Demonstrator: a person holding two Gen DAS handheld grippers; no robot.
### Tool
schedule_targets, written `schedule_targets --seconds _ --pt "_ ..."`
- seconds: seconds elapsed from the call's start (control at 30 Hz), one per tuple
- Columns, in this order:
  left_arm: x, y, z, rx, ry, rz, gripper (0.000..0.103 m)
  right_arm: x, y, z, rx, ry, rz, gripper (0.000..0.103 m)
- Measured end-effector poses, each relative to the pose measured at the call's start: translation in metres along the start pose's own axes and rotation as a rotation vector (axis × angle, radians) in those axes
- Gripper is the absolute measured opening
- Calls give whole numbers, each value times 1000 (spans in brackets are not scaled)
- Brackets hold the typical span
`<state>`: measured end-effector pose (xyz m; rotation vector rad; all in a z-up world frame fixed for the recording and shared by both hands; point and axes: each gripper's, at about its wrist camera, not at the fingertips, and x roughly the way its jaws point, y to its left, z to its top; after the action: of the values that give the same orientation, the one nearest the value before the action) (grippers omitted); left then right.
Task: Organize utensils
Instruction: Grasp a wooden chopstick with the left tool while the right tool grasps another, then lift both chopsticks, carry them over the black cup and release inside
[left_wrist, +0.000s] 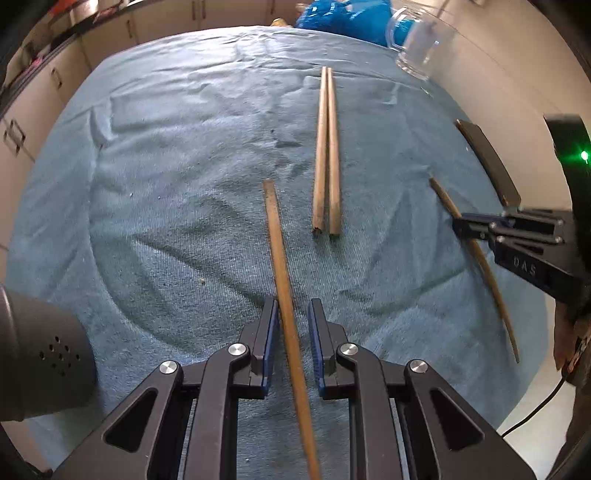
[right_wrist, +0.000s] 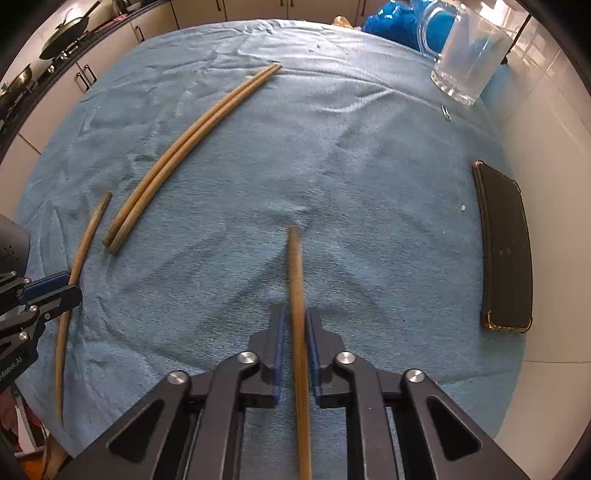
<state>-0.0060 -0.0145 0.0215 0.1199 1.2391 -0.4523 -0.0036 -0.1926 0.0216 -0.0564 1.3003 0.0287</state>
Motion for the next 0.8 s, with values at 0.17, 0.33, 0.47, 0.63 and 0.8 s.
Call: schedule_targets --seconds 0.17,0.33,0.47,0.63,0.8 --pt "-11 9 -18 -71 -62 -41 7 -11 6 -24 40 -84 20 8" --pt "-45 9 -44 -102 -187 -60 7 -41 -1 -45 84 -200 84 8" --pt "-76 7 -64 -122 -291 -84 7 -75 4 -62 90 -301 131 8" --pt "-113 10 -88 -158 -410 -101 7 -103 30 -69 51 -381 161 8" --pt "-153 25 -107 -192 -531 -95 7 -130 54 -72 31 -468 232 8"
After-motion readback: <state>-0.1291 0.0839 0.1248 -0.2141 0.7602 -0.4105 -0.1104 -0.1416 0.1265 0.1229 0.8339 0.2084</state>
